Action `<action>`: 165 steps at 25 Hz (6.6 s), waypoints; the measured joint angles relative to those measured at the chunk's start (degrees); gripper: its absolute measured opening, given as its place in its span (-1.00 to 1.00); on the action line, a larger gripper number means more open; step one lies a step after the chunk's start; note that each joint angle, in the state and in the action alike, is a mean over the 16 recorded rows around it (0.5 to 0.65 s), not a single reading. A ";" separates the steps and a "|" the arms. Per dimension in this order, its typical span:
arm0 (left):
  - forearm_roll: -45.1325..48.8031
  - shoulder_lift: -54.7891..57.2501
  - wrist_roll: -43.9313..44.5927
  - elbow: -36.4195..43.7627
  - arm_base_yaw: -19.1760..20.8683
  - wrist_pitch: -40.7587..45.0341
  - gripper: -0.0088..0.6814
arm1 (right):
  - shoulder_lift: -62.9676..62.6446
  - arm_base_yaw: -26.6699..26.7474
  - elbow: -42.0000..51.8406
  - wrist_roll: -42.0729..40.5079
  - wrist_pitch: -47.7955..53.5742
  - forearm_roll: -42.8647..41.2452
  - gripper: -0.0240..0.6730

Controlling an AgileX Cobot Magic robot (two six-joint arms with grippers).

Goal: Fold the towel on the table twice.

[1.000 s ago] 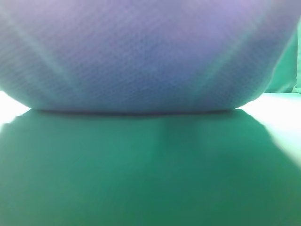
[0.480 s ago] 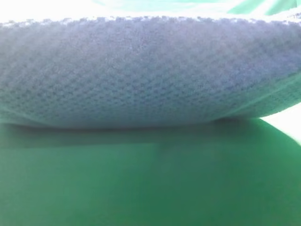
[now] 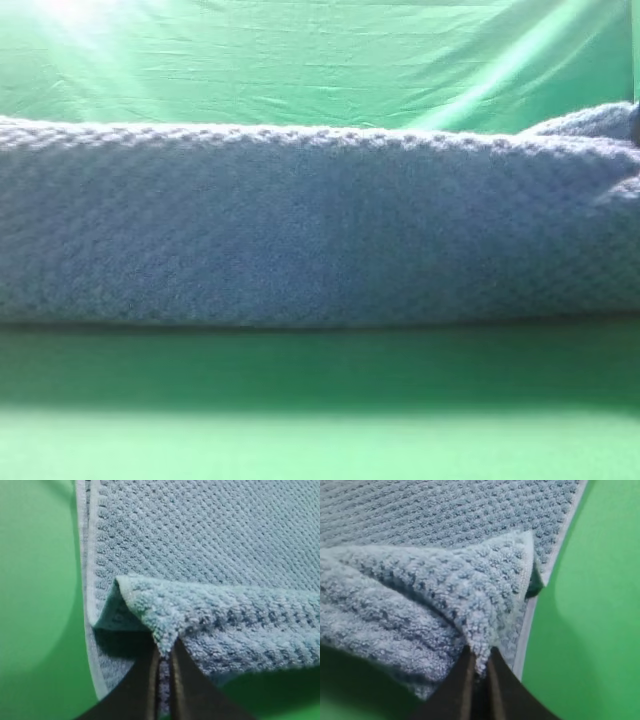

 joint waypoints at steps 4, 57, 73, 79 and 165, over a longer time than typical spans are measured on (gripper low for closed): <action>-1.31 6.45 1.12 -3.18 -0.08 -3.11 -0.97 | 4.70 -2.14 -3.24 0.41 -1.85 -1.13 -0.93; -0.80 9.34 8.82 -28.10 -0.13 -0.84 -0.72 | 20.03 -8.79 -49.55 -1.68 19.11 -9.40 -0.48; 0.10 -13.47 8.88 -27.99 -0.13 12.73 -0.97 | -10.33 -8.79 -41.42 -4.90 25.41 -4.65 -0.93; 0.63 -22.60 8.92 -25.52 -0.13 14.40 -0.97 | -24.72 -8.79 -30.01 -6.27 20.88 -3.70 -0.93; 32.28 -62.72 -9.38 29.75 -0.13 -9.95 -0.97 | -68.55 -8.79 35.94 -8.28 -15.20 -3.98 -0.93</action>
